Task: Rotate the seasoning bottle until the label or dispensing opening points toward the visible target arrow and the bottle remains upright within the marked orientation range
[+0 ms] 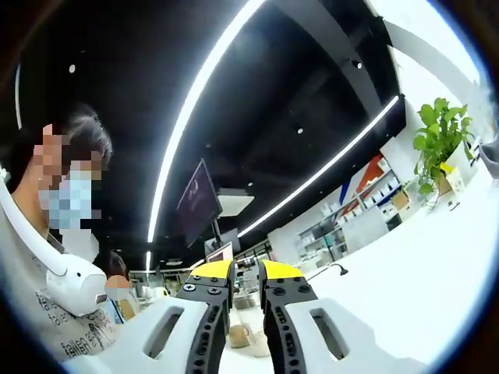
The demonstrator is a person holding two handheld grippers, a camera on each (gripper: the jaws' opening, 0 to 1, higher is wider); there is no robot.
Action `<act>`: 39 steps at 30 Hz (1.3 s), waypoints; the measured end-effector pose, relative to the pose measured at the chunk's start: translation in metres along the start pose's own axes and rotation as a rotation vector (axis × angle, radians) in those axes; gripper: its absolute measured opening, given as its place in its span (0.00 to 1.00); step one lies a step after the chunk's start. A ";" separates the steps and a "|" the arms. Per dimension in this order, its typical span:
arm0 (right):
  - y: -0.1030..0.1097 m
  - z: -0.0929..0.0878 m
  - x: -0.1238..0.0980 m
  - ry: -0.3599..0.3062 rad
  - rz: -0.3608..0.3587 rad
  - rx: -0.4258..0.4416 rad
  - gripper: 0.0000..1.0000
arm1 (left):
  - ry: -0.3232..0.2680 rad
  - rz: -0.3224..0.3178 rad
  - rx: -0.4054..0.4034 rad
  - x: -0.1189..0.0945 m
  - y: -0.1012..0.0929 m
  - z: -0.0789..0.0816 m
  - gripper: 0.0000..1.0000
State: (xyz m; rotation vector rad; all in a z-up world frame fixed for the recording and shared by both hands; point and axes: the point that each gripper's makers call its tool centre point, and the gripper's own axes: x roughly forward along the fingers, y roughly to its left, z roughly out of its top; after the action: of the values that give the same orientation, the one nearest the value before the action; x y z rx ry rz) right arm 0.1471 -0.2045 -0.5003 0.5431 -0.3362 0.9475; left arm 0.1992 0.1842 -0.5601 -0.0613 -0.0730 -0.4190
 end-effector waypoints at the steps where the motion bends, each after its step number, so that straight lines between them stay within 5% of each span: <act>1: 0.000 -0.001 -0.001 0.006 -0.002 -0.007 0.11 | 0.004 0.001 -0.001 -0.004 -0.001 0.002 0.42; 8: -0.002 0.006 -0.007 -0.006 -0.018 -0.022 0.11 | -0.020 0.041 0.066 -0.019 0.006 0.040 0.43; 13: -0.001 0.004 -0.006 -0.001 -0.016 -0.022 0.11 | 0.213 -0.012 0.130 -0.022 0.000 0.010 0.42; 15: -0.001 0.004 -0.007 0.003 -0.016 -0.029 0.11 | 0.194 0.008 0.147 -0.022 0.006 0.010 0.42; 19: -0.002 0.007 -0.007 0.001 -0.020 -0.030 0.11 | 0.116 -0.040 -0.045 -0.021 0.004 0.018 0.45; 21: -0.003 0.007 -0.007 0.000 -0.023 -0.028 0.11 | 0.159 -0.051 -0.085 -0.021 0.003 0.009 0.51; 30: -0.003 0.001 -0.005 0.015 -0.029 -0.015 0.10 | 0.182 0.022 0.095 -0.012 0.001 -0.003 0.49; 39: -0.002 0.002 -0.009 -0.012 -0.017 0.033 0.10 | 0.141 0.019 0.061 -0.010 0.003 -0.008 0.32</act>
State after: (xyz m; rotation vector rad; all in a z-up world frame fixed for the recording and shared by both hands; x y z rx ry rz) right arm 0.1437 -0.2127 -0.5032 0.5815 -0.3272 0.9354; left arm 0.1912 0.1903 -0.5687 0.0274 0.0540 -0.4007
